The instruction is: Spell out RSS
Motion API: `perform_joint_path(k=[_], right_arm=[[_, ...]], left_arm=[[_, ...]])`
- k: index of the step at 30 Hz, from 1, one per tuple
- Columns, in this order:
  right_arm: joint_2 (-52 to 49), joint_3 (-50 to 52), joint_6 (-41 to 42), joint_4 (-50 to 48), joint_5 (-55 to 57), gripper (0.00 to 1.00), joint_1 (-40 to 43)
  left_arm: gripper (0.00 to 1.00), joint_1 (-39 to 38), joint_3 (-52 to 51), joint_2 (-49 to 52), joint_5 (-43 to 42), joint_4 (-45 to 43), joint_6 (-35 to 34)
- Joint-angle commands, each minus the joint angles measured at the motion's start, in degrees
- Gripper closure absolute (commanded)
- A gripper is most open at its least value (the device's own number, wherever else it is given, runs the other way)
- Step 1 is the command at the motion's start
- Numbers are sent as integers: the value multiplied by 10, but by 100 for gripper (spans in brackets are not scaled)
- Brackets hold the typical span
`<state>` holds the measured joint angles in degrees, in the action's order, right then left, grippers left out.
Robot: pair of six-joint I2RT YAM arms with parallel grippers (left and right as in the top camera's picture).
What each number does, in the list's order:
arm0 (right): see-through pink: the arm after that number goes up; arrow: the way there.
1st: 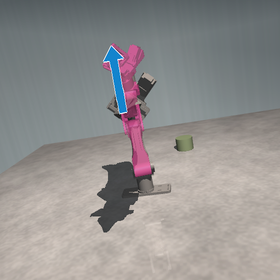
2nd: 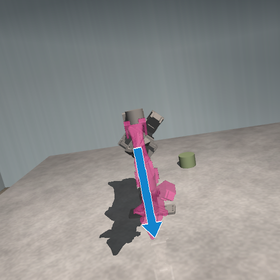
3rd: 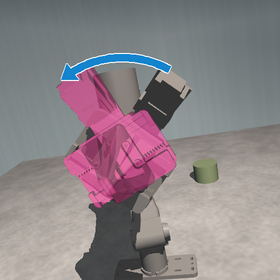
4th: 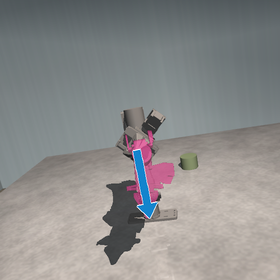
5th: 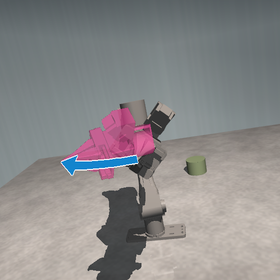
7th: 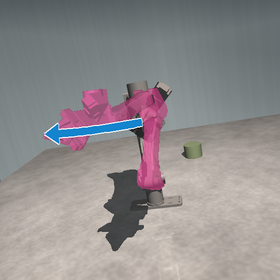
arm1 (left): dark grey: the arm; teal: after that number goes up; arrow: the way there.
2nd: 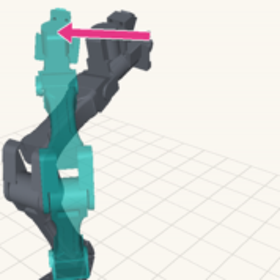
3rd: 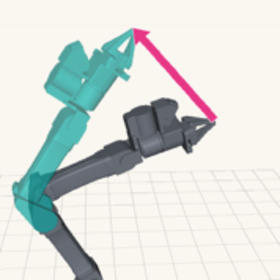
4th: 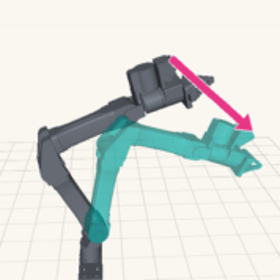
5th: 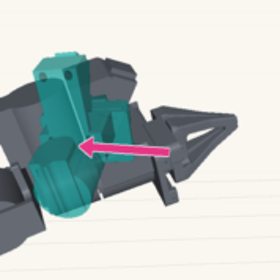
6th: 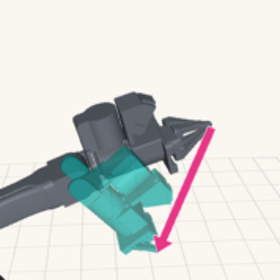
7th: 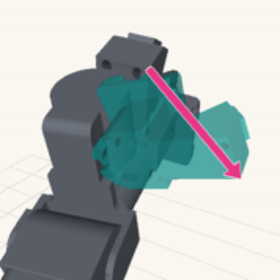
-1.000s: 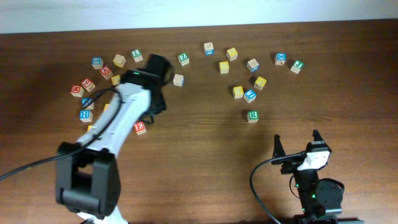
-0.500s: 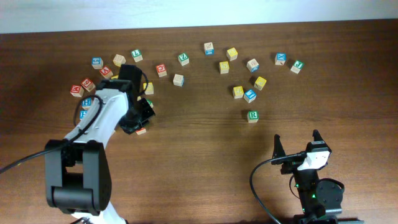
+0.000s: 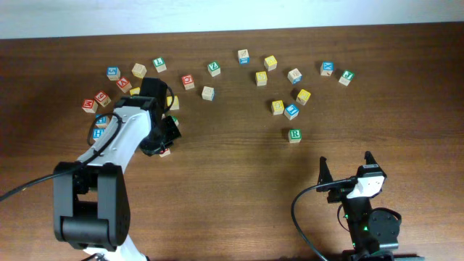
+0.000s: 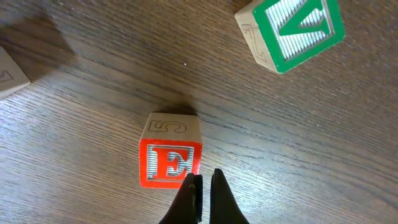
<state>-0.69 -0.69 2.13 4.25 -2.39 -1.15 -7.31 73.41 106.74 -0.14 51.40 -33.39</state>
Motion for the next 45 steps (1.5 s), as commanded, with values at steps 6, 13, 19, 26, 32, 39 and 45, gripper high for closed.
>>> perform_joint_path(k=[6,13,19,26,32,39,45], right_arm=[[3,4,-2,2,5,2,4],[3,4,-2,2,5,2,4],[3,4,-2,2,5,1,4],[3,4,-2,2,5,2,4],[3,4,-2,2,5,1,4],[3,4,-2,2,5,2,4],[3,4,-2,2,5,2,4]], left_arm=[[100,5,-3,-8,30,0,18],[100,4,-35,-8,26,-43,24],[100,4,-35,-8,14,-54,35],[100,0,-58,-8,14,-64,35],[100,-29,-86,-8,14,-99,36],[100,-63,-86,-8,53,-104,36],[100,-73,-76,-8,52,-97,35]])
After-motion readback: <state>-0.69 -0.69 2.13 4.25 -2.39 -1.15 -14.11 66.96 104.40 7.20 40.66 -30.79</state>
